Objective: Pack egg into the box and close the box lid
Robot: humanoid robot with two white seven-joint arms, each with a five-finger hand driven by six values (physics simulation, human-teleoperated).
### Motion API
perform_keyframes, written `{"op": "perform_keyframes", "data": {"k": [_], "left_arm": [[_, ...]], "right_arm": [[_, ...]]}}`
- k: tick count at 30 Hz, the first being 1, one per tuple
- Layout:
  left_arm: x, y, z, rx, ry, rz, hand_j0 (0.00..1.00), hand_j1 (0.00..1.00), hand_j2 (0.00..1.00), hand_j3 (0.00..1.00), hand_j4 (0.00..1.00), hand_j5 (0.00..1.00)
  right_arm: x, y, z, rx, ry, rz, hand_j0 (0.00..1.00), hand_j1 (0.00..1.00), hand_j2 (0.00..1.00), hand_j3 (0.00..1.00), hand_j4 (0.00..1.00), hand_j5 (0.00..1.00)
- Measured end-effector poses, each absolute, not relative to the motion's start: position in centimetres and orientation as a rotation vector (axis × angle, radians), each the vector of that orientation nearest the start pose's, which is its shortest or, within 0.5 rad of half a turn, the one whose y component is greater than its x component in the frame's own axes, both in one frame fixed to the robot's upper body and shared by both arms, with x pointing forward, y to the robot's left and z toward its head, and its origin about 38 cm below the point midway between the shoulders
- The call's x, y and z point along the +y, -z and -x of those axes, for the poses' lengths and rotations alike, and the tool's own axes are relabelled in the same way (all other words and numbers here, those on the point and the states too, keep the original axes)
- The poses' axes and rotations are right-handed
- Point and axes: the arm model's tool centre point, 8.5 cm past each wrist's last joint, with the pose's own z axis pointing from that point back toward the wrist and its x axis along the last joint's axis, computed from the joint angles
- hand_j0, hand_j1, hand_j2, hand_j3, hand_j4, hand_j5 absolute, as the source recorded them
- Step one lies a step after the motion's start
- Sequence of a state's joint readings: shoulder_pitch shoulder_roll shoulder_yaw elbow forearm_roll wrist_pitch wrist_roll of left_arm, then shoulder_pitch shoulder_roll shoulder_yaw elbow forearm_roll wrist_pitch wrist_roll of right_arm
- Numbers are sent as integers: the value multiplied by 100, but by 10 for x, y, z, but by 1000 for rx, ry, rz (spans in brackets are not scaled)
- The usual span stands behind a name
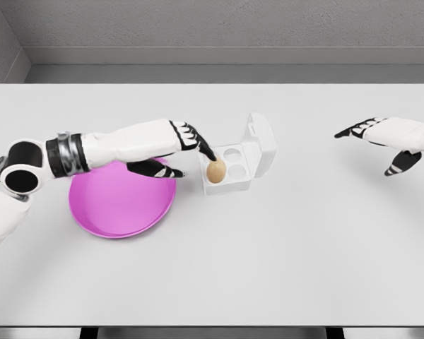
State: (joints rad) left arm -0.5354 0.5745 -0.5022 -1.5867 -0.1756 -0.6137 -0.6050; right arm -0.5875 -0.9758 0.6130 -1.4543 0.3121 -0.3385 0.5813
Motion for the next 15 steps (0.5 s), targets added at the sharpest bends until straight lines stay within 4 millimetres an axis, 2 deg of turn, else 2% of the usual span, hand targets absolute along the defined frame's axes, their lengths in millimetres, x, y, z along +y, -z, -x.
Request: {"op": "perform_keyframes", "data": {"k": [3, 7, 11, 15], "left_arm": [[228, -230, -388, 2539, -2616, -69, 100, 100, 100, 100, 100, 100], [260, -243, -374, 2535, -2657, -38, 100, 100, 100, 100, 100, 100], [277, -254, -373, 2518, -2686, 26, 100, 100, 100, 100, 100, 100], [283, -253, -373, 2511, -2709, 44, 100, 100, 100, 100, 100, 100]], "right_arm": [[-372, -208, -429, -1107, -1876, 476, 100, 100, 100, 100, 100, 100], [-359, -202, -439, -1148, -1852, 450, 100, 100, 100, 100, 100, 100], [-335, -190, -444, -1196, -1841, 395, 100, 100, 100, 100, 100, 100], [-311, -188, -441, -1235, -1878, 356, 100, 100, 100, 100, 100, 100]]}}
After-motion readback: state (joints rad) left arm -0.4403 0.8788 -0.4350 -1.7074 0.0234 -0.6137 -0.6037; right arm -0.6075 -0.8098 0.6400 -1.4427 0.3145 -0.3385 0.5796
